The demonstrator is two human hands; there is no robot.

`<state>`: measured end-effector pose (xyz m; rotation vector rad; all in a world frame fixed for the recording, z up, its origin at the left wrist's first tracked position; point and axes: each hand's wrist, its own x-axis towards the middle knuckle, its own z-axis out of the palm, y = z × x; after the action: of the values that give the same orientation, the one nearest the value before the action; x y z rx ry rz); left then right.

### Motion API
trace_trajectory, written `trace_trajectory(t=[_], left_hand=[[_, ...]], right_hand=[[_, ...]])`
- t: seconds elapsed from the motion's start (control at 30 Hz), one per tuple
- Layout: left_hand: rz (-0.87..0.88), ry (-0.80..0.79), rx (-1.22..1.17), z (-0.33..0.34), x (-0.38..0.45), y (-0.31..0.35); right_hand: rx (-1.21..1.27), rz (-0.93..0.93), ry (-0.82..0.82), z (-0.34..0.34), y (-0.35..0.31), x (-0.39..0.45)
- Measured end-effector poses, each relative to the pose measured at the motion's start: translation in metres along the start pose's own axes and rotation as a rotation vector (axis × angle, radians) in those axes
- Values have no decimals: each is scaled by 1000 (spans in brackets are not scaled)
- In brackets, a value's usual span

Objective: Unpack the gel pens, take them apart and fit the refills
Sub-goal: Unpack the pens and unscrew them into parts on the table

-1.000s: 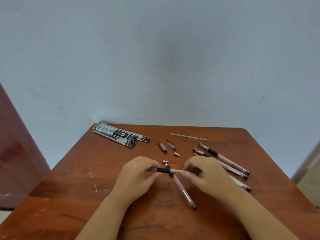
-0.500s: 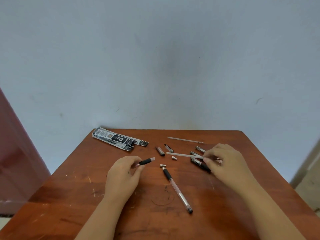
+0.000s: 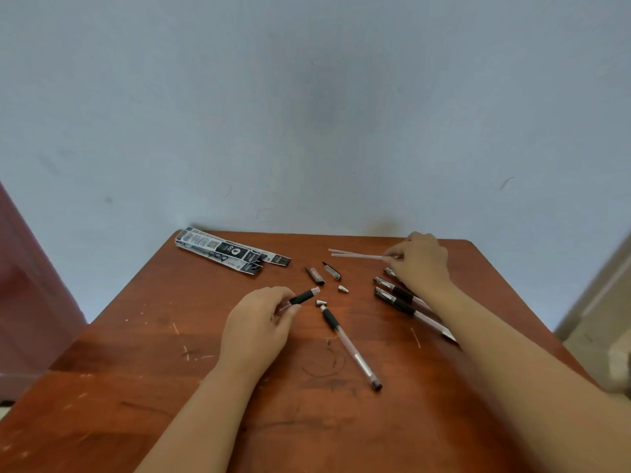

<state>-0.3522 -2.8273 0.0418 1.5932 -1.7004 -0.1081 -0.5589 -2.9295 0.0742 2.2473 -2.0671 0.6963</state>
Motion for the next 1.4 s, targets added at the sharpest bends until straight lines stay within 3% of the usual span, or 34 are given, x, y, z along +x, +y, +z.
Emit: trace_trajectory(t=[0.3,0.5,0.67,0.97,1.17,1.4], left_hand=[[82,23,35,2,4,-7],[131,91,110,3,5,-8],[82,273,-98,-12,-2,13],[-170,77,-608,-26,-11,70],[-349,50,-997,-13,-23,80],[-429,79,-1116,-14,-24,73]], right_hand=[[-132,42,-171,28,-1,28],[109,-70,-21,20,-2,8],[353,-230,-15,-18,-8,-50],[599,-312,-164,-31,-24,-107],[629,-366,-278,-30,-25,-123],[577,-328,-295,-38,-10,-129]])
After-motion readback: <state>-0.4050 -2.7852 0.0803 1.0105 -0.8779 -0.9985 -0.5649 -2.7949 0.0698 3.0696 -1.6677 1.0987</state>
